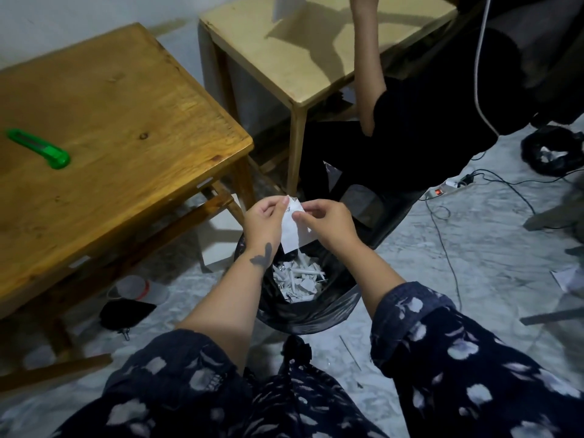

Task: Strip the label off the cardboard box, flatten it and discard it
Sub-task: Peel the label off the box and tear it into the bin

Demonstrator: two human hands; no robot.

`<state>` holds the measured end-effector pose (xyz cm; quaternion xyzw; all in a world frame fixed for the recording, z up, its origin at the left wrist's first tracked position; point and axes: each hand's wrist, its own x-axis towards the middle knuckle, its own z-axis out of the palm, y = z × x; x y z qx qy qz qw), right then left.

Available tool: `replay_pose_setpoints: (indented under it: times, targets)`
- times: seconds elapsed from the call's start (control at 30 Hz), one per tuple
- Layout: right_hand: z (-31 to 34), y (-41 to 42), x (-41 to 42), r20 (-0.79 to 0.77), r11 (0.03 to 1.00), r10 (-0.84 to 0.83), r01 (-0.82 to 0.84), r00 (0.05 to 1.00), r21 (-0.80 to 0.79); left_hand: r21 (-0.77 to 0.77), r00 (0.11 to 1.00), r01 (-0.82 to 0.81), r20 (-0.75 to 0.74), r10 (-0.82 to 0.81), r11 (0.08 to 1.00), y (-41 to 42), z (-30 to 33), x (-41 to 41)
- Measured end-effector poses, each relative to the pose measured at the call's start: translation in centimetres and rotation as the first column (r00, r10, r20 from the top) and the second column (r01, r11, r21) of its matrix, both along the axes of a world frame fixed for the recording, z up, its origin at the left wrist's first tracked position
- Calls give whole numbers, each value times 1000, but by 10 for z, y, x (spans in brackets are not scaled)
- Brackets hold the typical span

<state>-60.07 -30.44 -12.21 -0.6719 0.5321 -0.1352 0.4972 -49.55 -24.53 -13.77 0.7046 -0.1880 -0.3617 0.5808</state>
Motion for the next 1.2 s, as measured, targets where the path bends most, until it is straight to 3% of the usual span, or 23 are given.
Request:
replay_pose_setpoints:
  times: [0.17, 0.37, 0.47, 0.63, 0.77, 0.87, 0.93, 1.03, 1.13, 1.2]
  targets:
    - [5, -6, 1, 2, 997, -57, 57, 998, 46, 41, 994, 35, 105, -39, 999, 6, 2, 0]
    - [11, -10, -2, -111, 990, 88, -100, 990, -101, 118, 896, 358, 235, -376, 926, 15, 1, 9]
    - [12, -6, -3, -162, 984, 98, -120, 982, -130, 177, 857, 335, 352, -377, 925, 15, 2, 14]
    - [16, -5, -10, -172, 968, 231, -244, 958, -62, 214, 838, 333, 380, -393, 918, 18, -2, 16]
    - [14, -3, -7, -348, 928, 261, -333, 900, -165, 292, 768, 325, 474, -431, 900, 19, -2, 13]
    - [15, 3, -8, -383, 881, 247, -371, 890, -294, 385, 695, 307, 534, -481, 871, 18, -3, 13]
    - [13, 7, -7, -347, 863, 243, -365, 906, -348, 396, 728, 277, 508, -460, 875, 15, -3, 9]
    - [10, 9, -10, -293, 854, 246, -349, 924, -386, 331, 854, 271, 350, -385, 904, 10, -3, 5]
    - [9, 13, -12, -271, 811, 263, -365, 926, -458, 347, 914, 253, 220, -340, 903, 9, -1, -1]
    - [11, 20, -9, -273, 747, 294, -399, 916, -532, 355, 975, 168, 76, -208, 920, 7, -1, -6]
